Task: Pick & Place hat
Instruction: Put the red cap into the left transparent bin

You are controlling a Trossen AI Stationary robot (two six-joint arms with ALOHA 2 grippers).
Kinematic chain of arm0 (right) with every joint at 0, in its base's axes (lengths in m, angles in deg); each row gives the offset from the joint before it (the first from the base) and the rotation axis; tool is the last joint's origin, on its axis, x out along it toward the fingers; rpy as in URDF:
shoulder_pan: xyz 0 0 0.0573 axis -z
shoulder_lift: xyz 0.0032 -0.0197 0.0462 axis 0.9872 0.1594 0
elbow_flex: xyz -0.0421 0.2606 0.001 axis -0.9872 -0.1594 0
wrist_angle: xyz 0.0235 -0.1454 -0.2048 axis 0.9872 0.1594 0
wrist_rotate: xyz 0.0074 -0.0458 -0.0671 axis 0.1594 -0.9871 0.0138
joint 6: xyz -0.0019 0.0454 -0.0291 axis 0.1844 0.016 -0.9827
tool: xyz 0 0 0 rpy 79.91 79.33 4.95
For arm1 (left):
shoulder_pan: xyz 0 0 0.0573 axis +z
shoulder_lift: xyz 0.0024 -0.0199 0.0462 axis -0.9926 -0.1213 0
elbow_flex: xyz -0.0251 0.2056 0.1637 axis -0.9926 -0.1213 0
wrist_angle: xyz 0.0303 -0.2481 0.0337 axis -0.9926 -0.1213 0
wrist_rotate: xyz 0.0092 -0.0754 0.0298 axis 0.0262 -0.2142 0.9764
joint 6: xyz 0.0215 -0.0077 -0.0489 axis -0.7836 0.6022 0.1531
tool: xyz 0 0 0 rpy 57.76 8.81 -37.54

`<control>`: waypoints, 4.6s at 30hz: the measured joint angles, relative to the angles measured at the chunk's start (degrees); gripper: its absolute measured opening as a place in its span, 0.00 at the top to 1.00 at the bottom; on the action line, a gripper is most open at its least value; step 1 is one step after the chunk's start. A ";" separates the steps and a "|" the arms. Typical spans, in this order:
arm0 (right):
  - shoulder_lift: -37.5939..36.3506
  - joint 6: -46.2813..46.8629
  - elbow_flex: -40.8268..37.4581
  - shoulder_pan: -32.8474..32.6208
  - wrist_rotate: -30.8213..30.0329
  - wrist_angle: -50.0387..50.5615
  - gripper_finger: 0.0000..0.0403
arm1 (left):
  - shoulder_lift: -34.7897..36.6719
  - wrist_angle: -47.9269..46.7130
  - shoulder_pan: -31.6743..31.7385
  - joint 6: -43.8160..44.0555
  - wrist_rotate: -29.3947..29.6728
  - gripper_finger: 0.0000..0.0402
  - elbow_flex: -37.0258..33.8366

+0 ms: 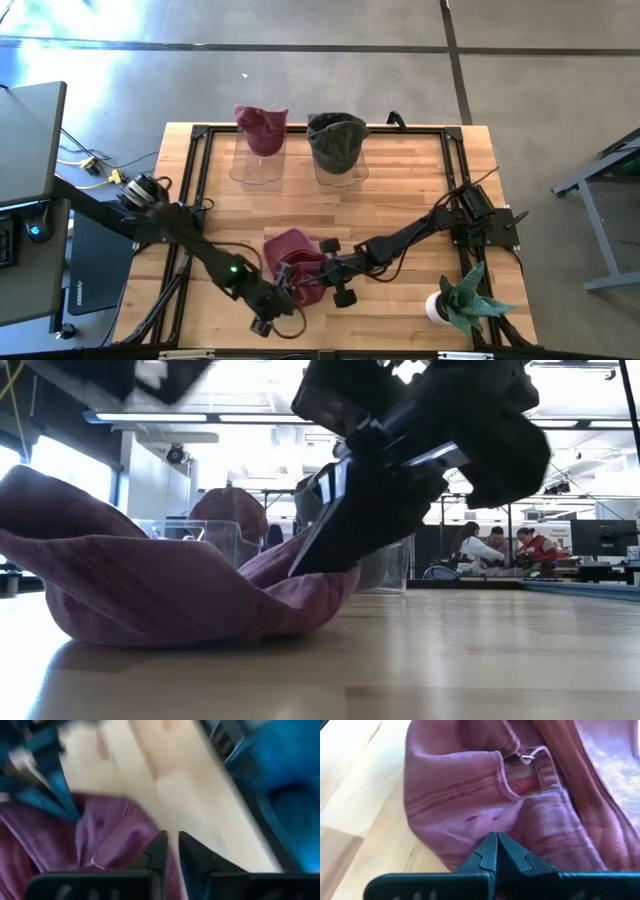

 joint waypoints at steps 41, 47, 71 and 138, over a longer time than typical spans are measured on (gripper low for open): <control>0.43 4.69 -0.02 -1.22 -10.18 3.74 1.00 | -6.06 -31.26 2.99 28.22 1.69 0.99 -1.54; -0.60 3.04 -0.02 -1.84 -7.87 4.88 1.00 | -5.31 -39.76 2.40 30.39 7.60 0.99 0.84; -3.91 0.46 0.00 -4.36 -9.07 6.37 0.99 | -12.49 -18.59 -2.71 13.62 16.29 0.44 0.62; -3.91 -0.45 0.02 -4.50 -2.56 8.86 0.99 | -2.19 3.35 15.09 -4.30 -32.84 0.75 -9.54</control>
